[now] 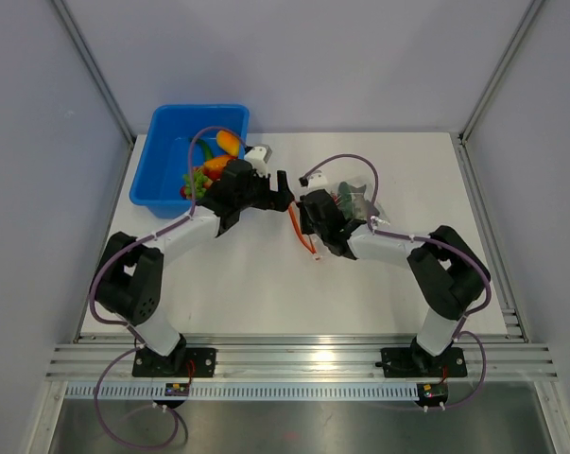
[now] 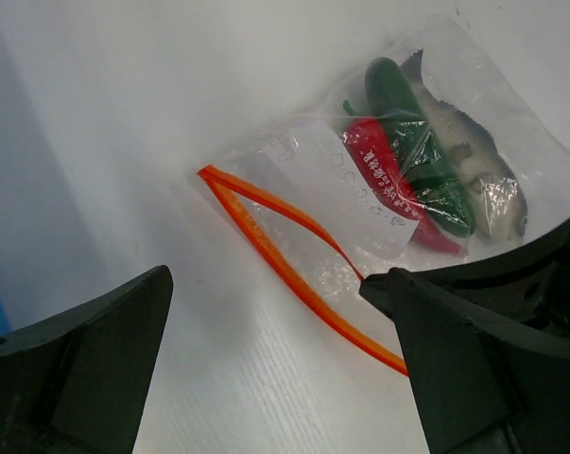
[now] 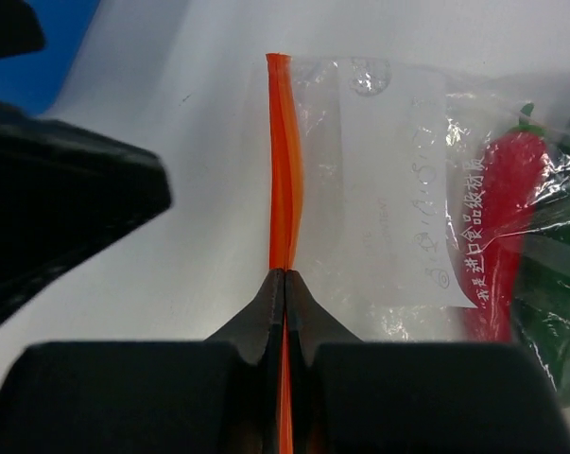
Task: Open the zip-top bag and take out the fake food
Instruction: Adjust the zipper food storage bag at the center of the board.
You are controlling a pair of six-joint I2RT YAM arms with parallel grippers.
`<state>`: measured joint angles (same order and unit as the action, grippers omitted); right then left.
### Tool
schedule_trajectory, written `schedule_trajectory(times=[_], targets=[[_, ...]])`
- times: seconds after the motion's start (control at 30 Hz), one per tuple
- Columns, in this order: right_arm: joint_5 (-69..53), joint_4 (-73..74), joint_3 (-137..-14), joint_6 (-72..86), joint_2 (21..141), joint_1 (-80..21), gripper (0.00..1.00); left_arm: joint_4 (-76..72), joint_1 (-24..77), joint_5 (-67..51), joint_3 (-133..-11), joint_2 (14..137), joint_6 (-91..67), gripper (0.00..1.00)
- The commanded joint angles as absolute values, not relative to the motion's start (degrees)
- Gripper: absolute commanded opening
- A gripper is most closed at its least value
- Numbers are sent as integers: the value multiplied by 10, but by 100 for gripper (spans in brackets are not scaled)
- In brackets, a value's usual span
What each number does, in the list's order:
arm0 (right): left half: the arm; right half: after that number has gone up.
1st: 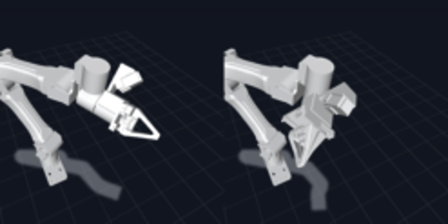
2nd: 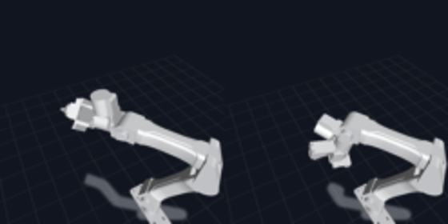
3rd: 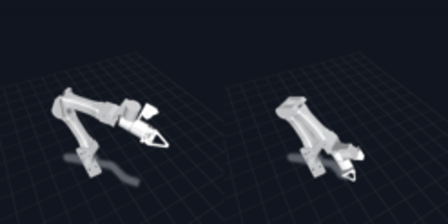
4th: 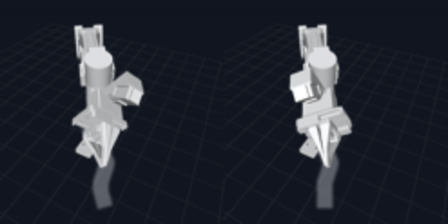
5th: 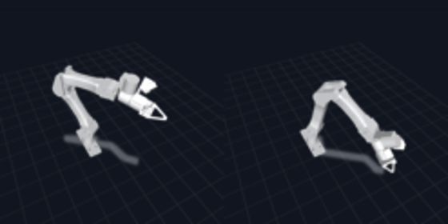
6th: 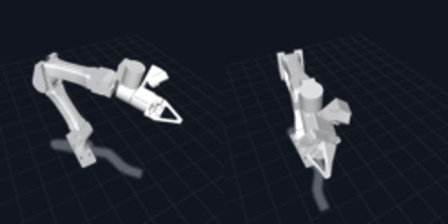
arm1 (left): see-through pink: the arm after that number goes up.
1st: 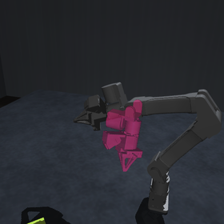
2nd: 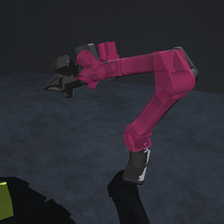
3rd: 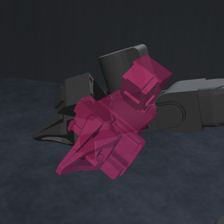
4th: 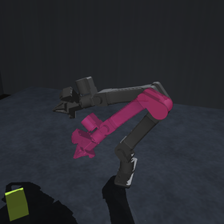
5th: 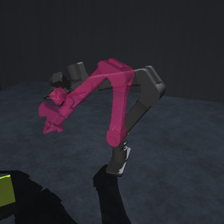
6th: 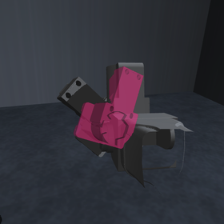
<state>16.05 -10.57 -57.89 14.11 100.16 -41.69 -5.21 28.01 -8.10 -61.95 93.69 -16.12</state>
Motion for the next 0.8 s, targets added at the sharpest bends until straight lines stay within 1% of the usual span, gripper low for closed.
schedule_trajectory(times=[0.0,0.1,0.27,0.53,0.6,0.67,0.73,0.77], targets=[[205,-174,-575,106,969,-444,2,-31,276,-107,-653,961,-241,99],[242,-197,-575,88,972,-465,0,-4,276,-112,-673,973,-265,99],[283,-247,-560,63,969,-491,0,39,276,-142,-707,1005,-319,98],[314,-286,-564,25,987,-526,0,44,276,-153,-714,1025,-341,89],[319,-293,-566,18,993,-531,0,41,276,-151,-715,1030,-342,80],[328,-289,-576,11,999,-537,2,36,273,-154,-715,1033,-339,71],[333,-278,-584,4,1012,-541,4,27,271,-162,-715,1035,-338,63],[335,-276,-588,4,1013,-544,6,26,266,-164,-716,1038,-338,56]])
